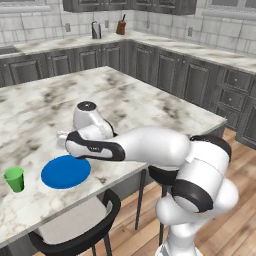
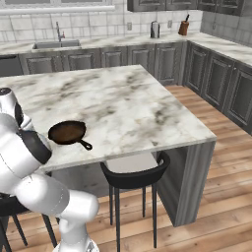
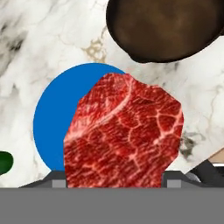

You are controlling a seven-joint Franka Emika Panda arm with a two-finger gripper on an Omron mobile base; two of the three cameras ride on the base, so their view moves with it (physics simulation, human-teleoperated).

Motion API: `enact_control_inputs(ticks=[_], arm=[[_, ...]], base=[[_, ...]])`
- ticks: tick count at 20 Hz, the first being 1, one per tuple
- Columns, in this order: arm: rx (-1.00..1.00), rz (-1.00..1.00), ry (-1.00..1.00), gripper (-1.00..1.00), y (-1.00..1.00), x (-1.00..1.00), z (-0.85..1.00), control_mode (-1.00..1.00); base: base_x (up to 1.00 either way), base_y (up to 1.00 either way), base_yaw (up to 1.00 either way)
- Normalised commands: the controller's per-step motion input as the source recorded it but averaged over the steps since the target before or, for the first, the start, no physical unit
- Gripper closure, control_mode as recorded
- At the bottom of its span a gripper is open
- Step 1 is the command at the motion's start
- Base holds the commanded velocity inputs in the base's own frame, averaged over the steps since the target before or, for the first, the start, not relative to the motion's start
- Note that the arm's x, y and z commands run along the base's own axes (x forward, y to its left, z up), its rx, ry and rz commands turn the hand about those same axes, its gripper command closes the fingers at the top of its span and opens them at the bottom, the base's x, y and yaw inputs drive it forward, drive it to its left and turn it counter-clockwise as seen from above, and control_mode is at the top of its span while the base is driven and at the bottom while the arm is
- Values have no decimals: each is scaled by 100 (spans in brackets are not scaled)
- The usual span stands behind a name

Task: Pick up the pan with the steak in it and place it on the dining table. Then place the steak on the plate.

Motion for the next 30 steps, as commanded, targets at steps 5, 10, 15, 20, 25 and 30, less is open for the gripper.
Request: enact_control_inputs(ticks=[5,10,15,20,25,30], arm=[[0,0,10,100,47,6,-34,-100],[-2,0,5,100,27,13,-30,-100],[-5,-1,0,100,18,23,-32,-100],[-4,-1,2,100,22,18,-39,-100],[-4,0,1,100,19,12,-30,-100],[-6,0,0,100,13,11,-23,-100]], base=[[0,0,0],[0,0,0],[0,0,0],[0,0,0],[0,0,0],[0,0,0]])
